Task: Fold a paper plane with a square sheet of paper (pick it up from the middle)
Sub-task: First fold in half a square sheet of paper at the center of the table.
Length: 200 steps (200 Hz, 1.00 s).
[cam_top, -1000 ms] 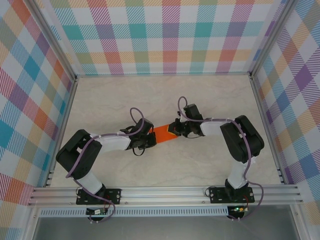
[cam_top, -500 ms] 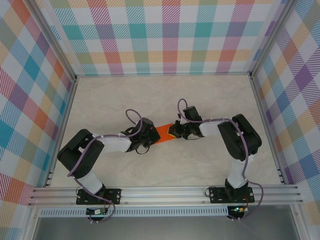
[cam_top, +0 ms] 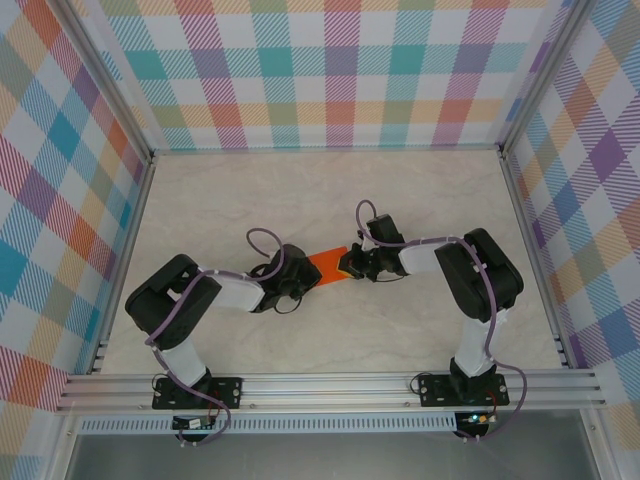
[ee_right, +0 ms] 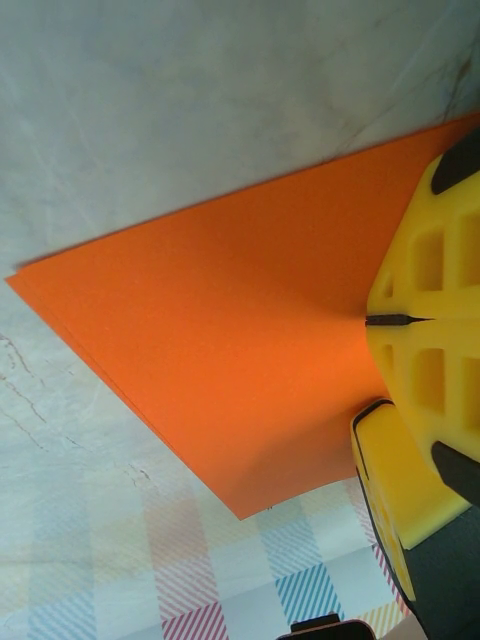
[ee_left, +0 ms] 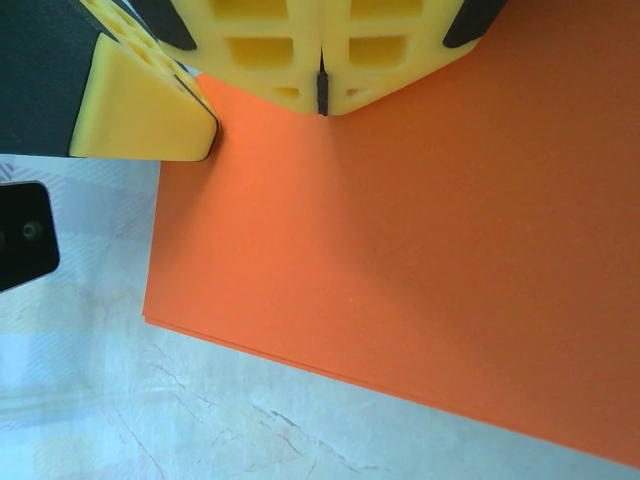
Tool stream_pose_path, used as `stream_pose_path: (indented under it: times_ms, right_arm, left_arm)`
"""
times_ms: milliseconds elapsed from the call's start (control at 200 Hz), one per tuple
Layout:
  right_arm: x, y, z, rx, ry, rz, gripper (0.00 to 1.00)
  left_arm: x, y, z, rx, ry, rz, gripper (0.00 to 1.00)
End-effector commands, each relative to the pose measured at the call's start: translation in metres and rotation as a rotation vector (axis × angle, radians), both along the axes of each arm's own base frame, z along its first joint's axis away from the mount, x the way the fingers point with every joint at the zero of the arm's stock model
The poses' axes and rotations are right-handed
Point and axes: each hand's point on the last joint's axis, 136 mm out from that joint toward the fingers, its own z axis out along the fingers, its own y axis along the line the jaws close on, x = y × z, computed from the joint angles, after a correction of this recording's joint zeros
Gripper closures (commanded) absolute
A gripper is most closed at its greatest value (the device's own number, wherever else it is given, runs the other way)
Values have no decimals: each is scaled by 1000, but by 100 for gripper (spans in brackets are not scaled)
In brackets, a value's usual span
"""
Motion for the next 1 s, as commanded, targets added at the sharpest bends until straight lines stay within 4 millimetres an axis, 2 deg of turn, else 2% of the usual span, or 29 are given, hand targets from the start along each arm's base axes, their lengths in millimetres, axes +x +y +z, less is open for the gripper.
stream_pose_path:
  times_ms: [0,545,765,995]
  right_arm:
    - [-13,-11,-25,-73,75,-17,100]
    - [-25,-42,-67,-256,171,-102,100]
    - [-29,-54,-77,-327,214,-132,100]
    - [-31,-61,-86,-371,249,-163,100]
  left_arm:
    - [-18,19,-26,63,52,43,100]
    - [-47,67,-57,145,89,156,100]
    - [-56,80,-59,156,100,190,100]
    - [-71,103,-55,201,116,226,100]
